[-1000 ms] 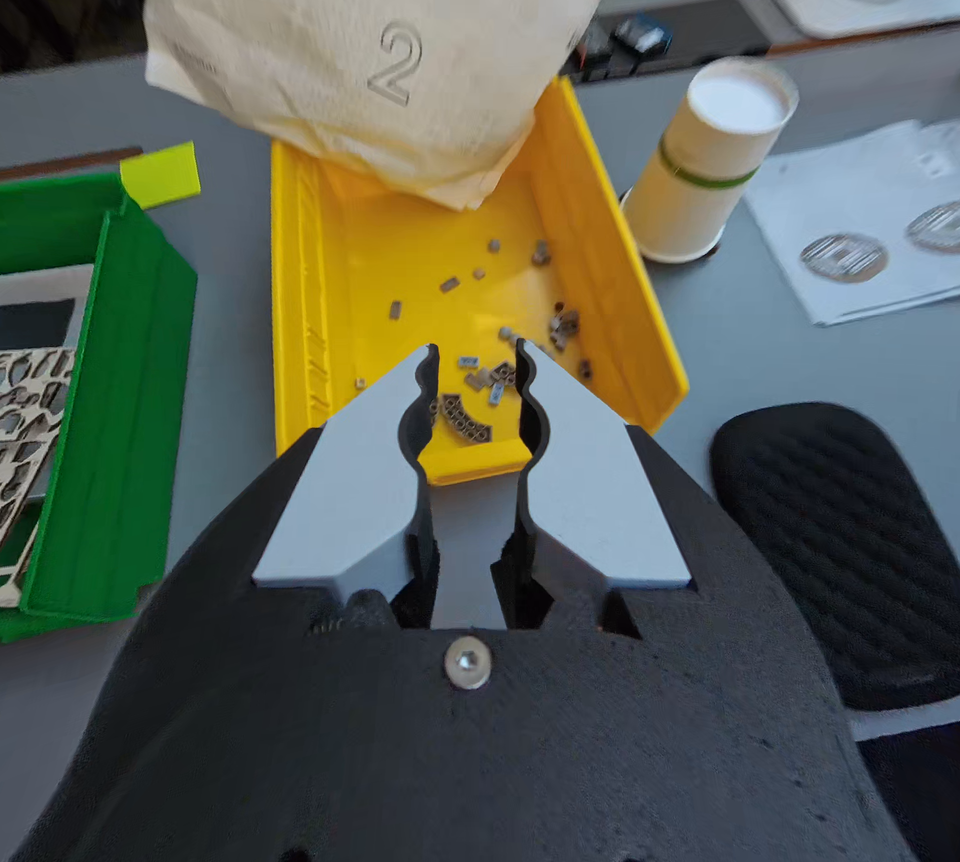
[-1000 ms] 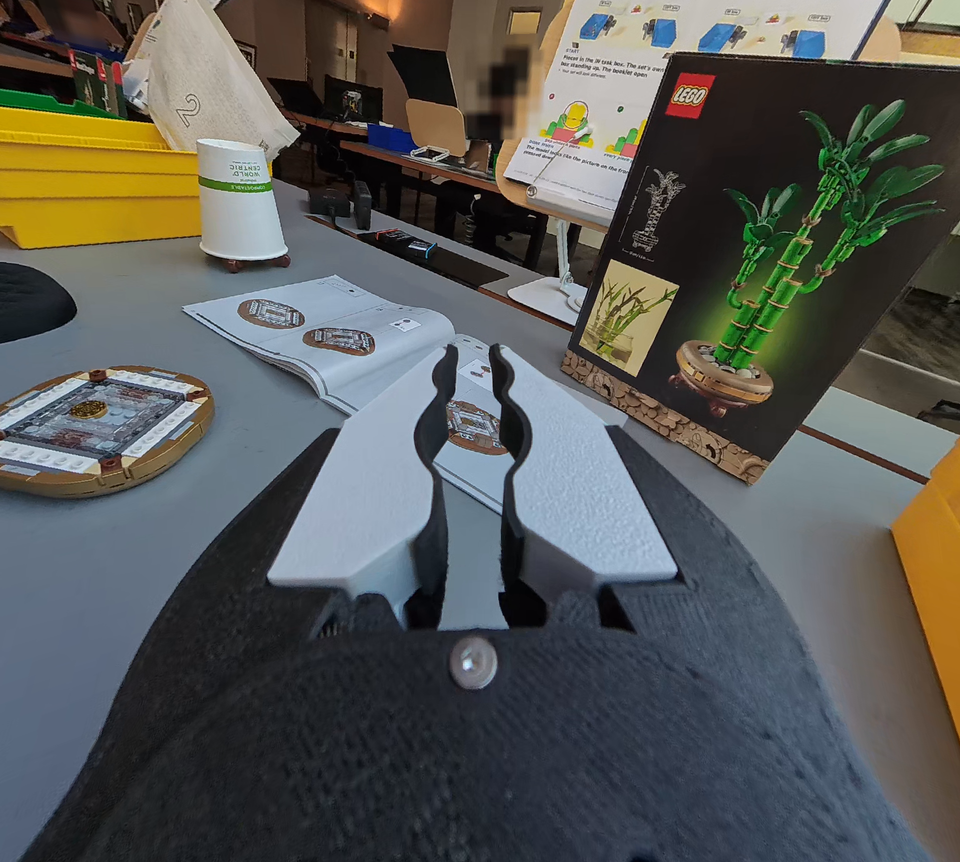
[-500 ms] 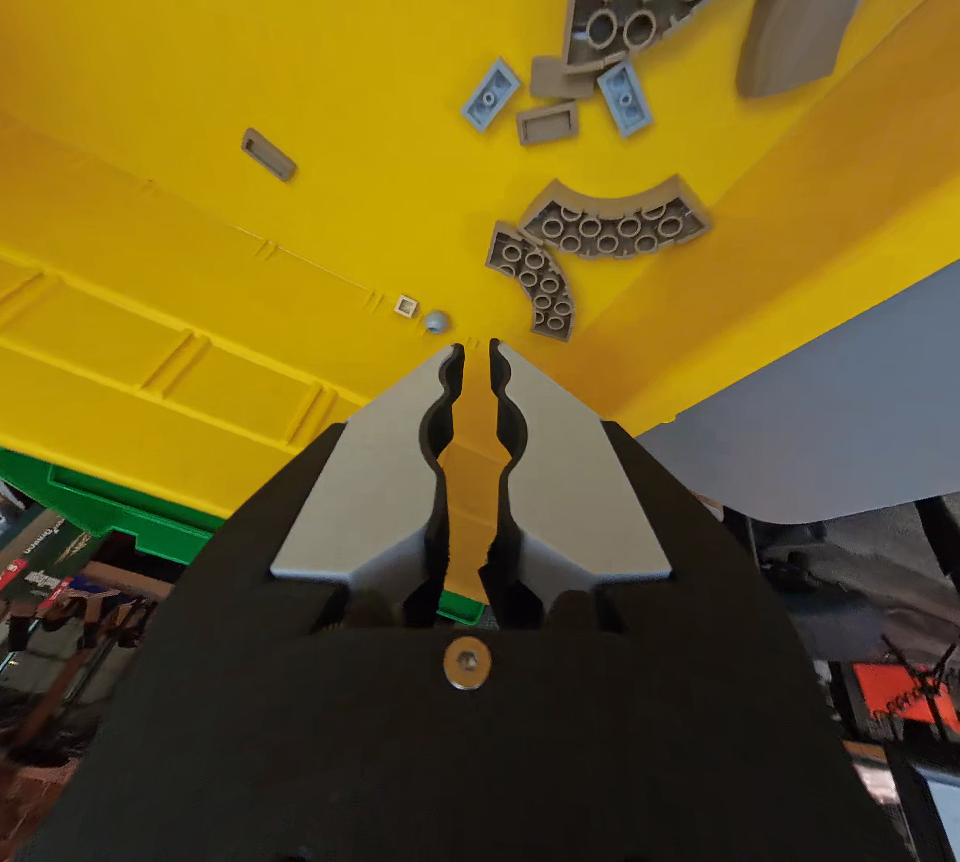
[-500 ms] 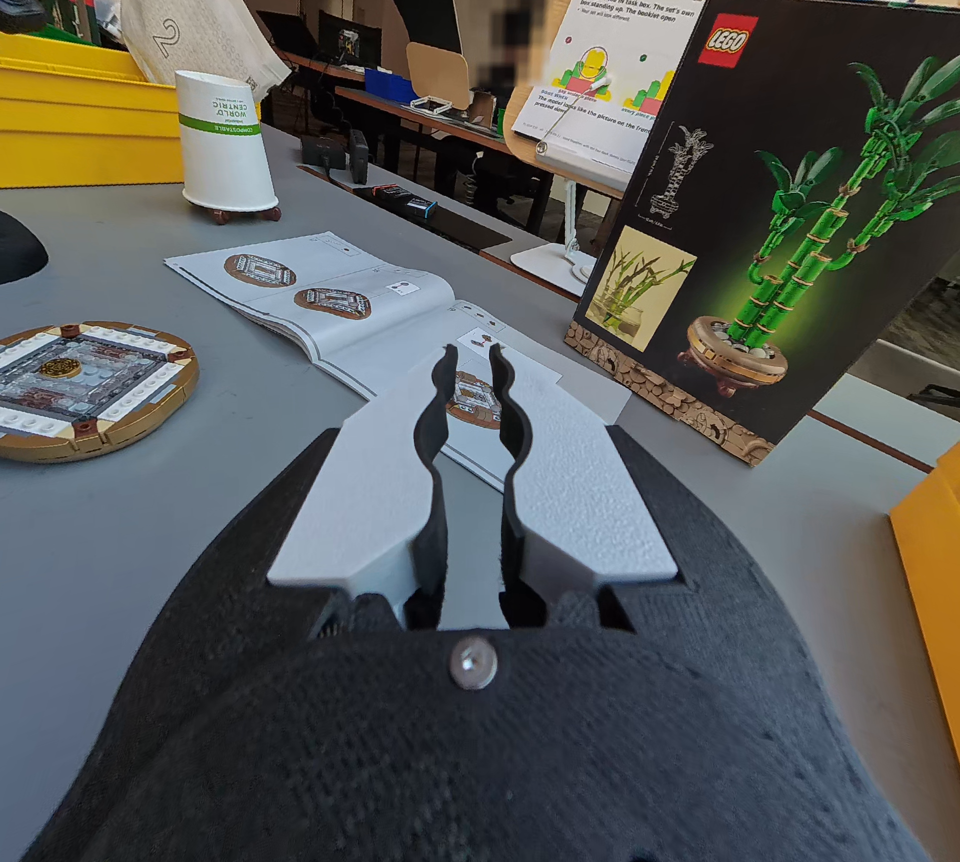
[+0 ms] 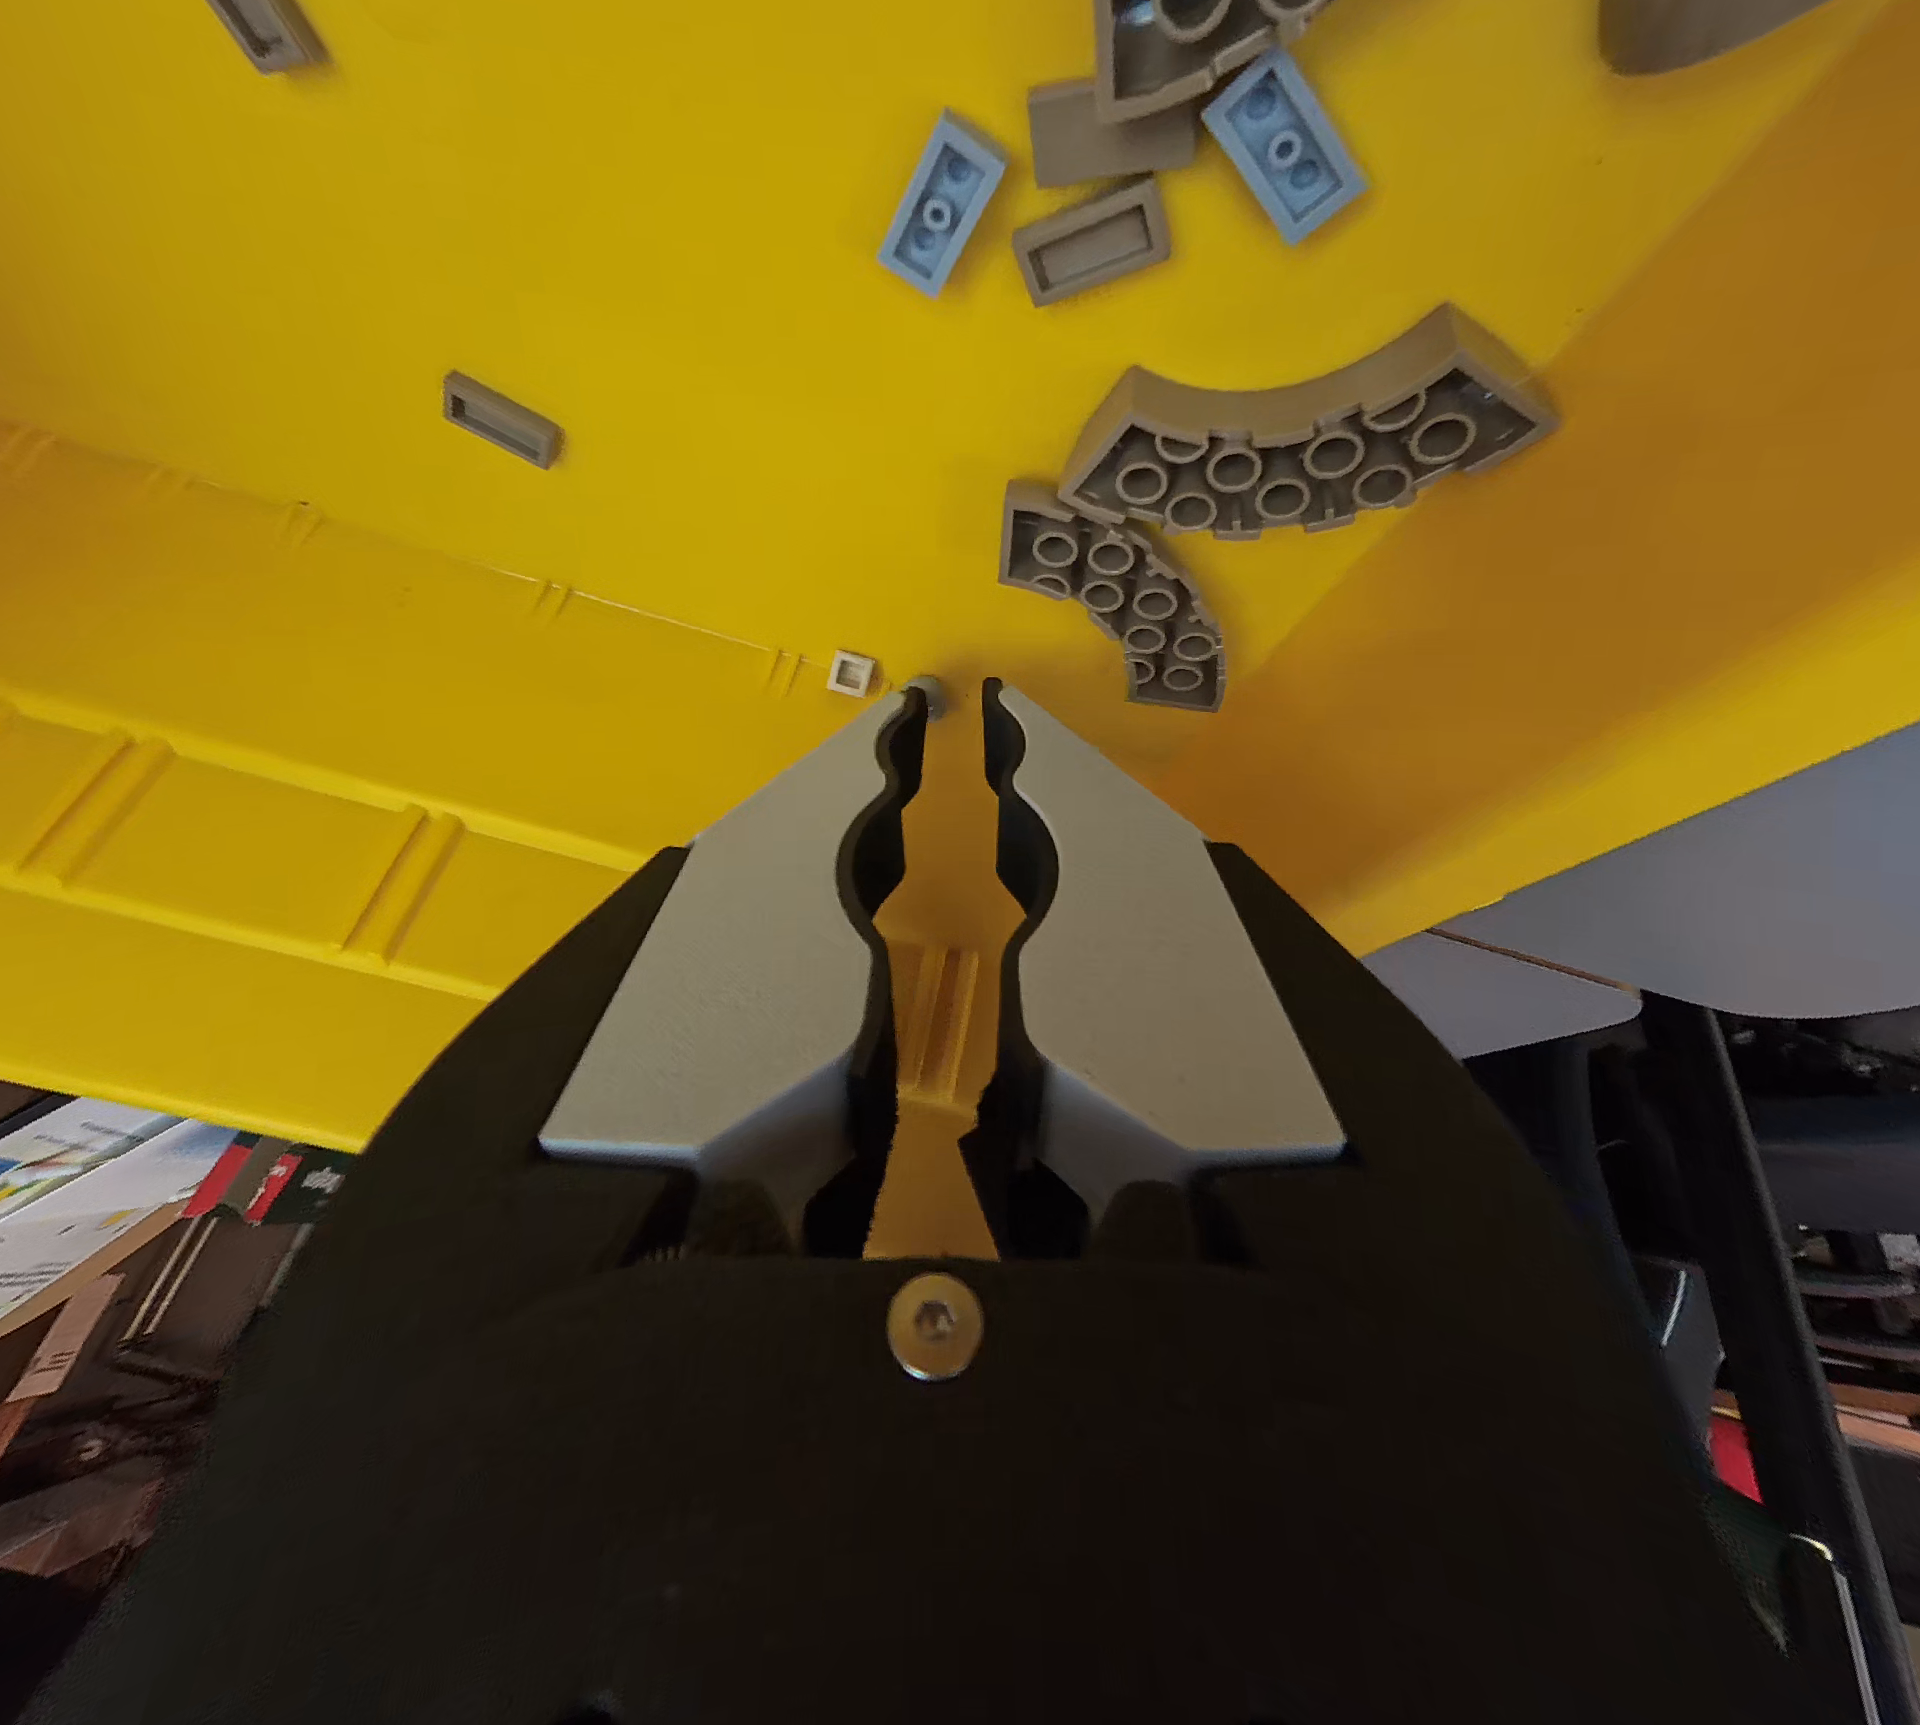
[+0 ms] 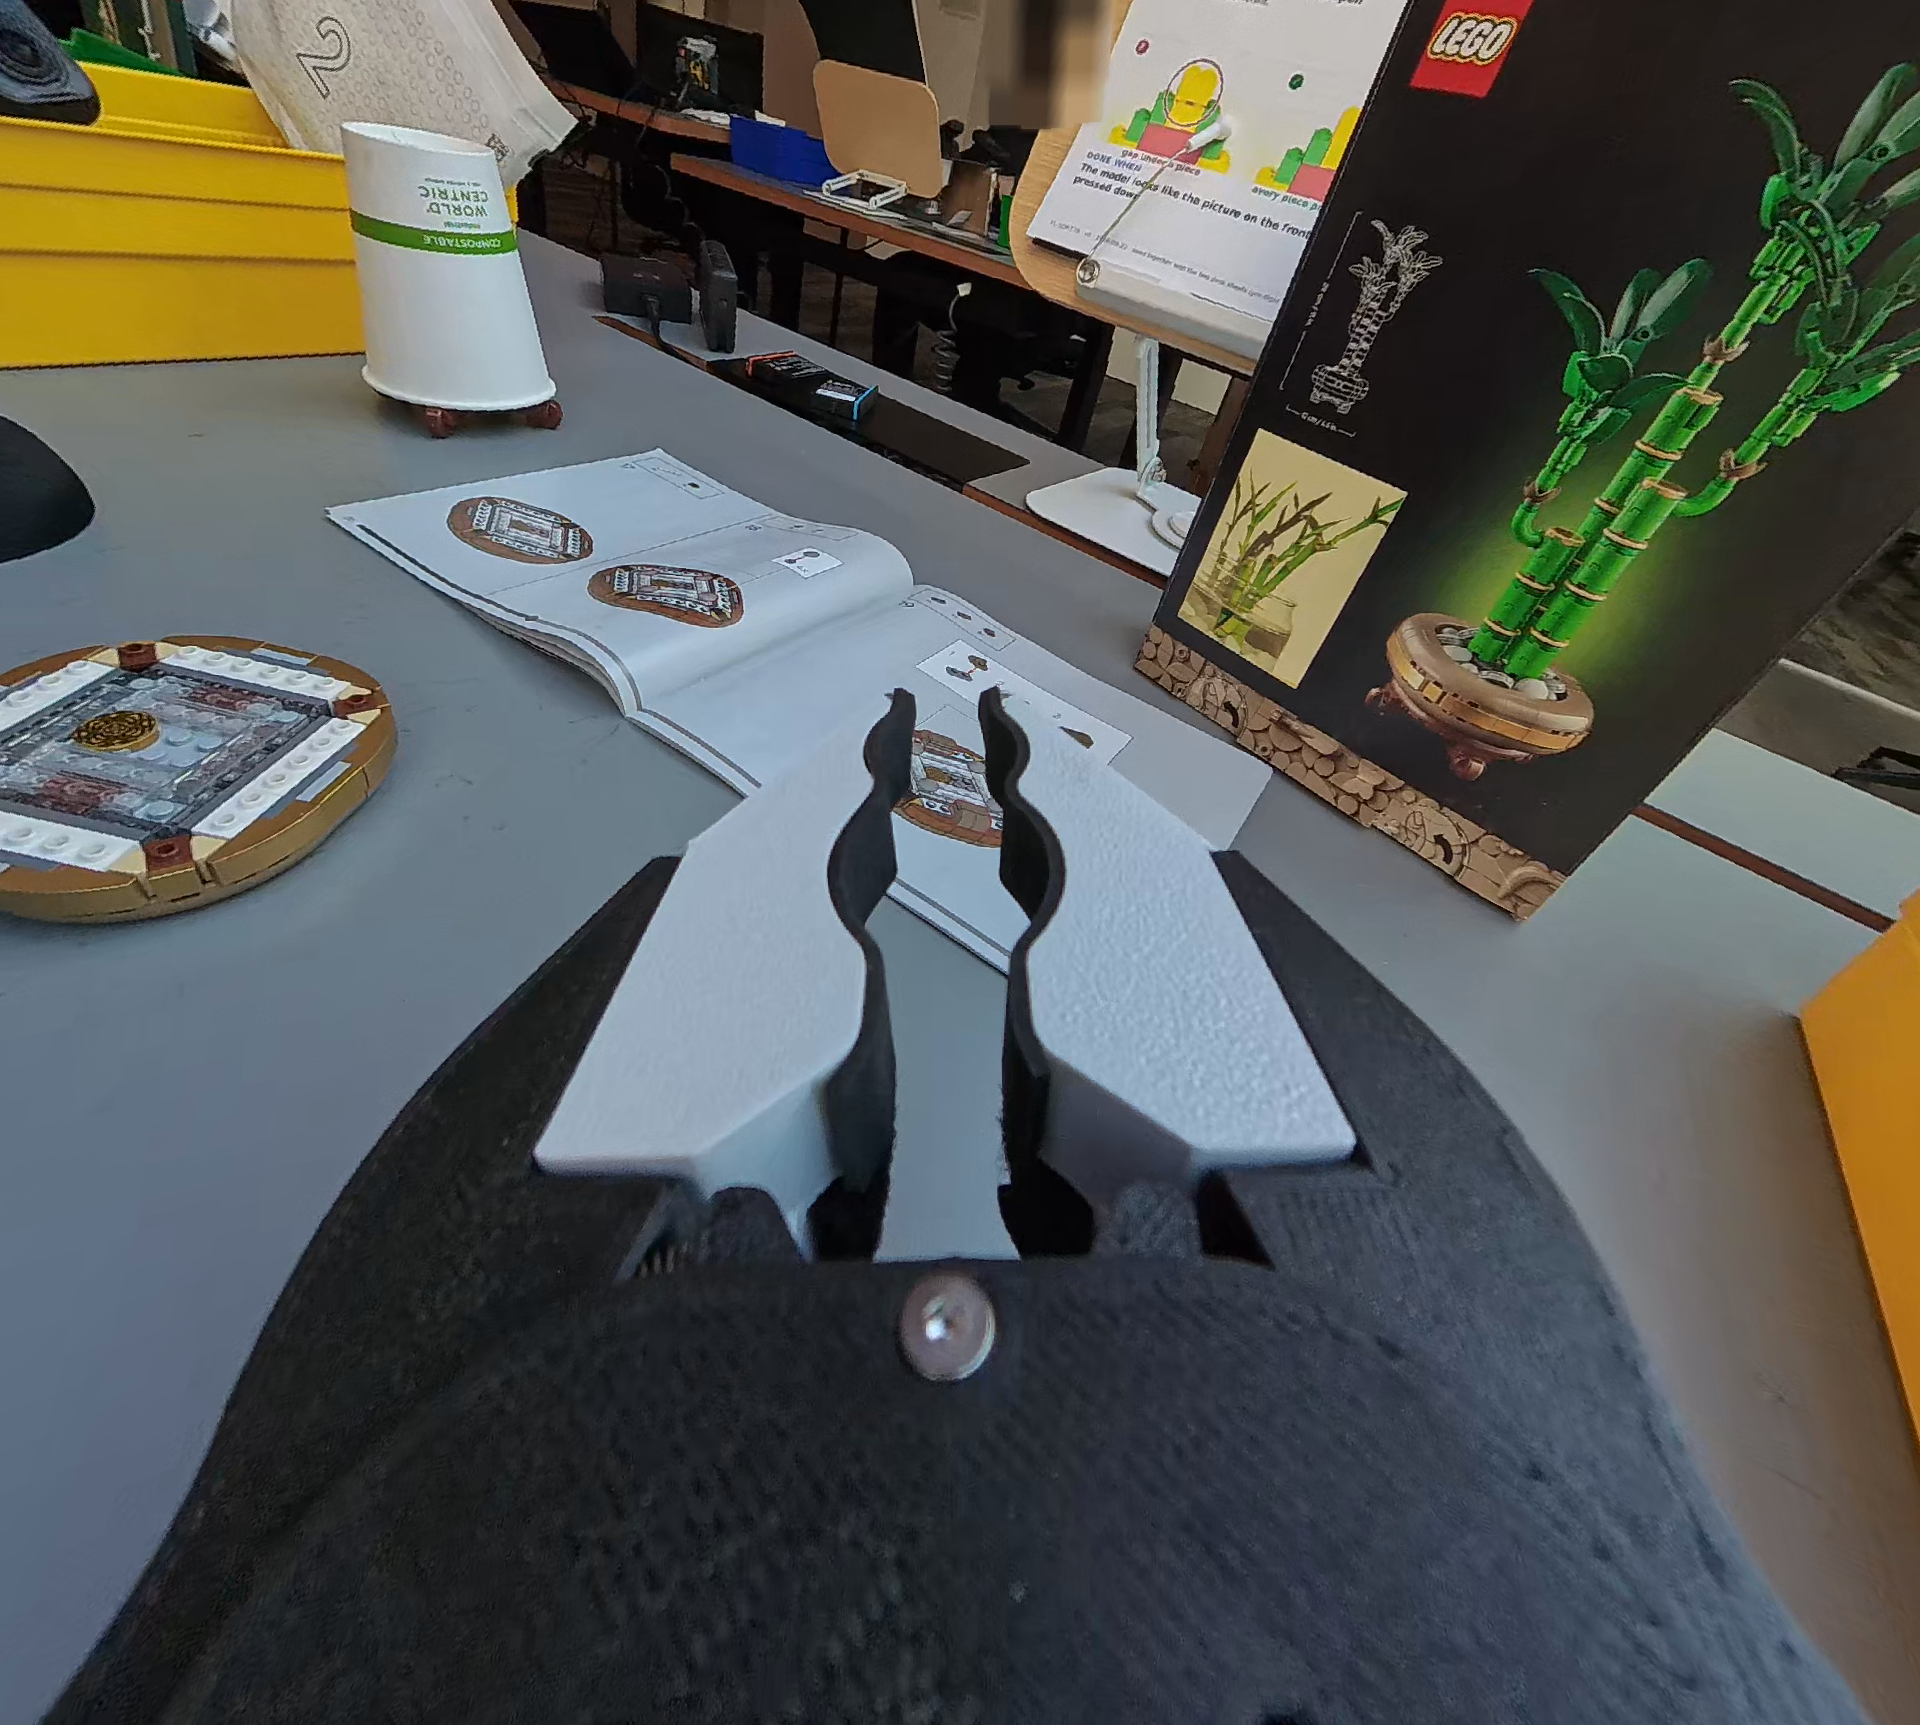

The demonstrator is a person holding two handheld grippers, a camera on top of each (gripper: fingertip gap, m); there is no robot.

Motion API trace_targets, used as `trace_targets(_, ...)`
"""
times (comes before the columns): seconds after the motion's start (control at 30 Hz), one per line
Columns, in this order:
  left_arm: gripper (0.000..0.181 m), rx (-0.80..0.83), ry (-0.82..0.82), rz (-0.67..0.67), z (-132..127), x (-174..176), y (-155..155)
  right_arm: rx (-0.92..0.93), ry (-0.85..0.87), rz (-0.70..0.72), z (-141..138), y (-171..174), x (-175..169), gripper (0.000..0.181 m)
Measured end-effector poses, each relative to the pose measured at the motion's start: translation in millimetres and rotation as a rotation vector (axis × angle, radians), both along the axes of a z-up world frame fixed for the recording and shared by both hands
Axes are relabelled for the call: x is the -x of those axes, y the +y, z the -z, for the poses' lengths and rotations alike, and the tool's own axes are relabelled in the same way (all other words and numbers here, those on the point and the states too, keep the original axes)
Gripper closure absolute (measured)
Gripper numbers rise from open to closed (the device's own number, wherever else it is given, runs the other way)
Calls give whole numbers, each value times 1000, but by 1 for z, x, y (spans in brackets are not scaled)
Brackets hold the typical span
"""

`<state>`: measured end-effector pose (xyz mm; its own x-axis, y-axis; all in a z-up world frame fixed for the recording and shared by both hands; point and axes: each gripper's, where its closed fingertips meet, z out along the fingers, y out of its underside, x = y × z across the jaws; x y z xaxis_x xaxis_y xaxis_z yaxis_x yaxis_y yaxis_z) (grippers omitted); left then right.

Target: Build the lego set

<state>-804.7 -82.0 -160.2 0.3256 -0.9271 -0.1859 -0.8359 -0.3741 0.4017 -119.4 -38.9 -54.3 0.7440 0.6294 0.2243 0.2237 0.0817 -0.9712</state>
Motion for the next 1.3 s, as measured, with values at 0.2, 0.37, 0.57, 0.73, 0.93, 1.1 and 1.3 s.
trace_targets(0.2, 164, 53, 139, 111, -1, 8, 2, 4, 5, -6, 0, 0, 0, 169)
trace_targets(0.37, 164, 88, 156, 123, 4, 8, 2, 5, 22, -9, -1, -1, -1, 170)
trace_targets(0.57, 164, 104, 150, 102, 5, 8, 3, 18, 51, -14, -3, 0, -2, 169)
trace_targets(0.73, 173, 102, 164, 91, 1, 8, 4, 21, 69, -16, -4, 0, -4, 170)
trace_targets(0.93, 173, 15, 103, 75, -19, -1, 8, 28, 88, -23, -5, 0, -4, 169)
trace_targets(1.1, 173, -174, -53, 121, -54, -44, 15, 25, 93, -30, -6, 0, -4, 170)
trace_targets(1.3, 173, -479, -419, 263, -121, -162, 22, 23, 90, -42, -6, -1, -1, 170)
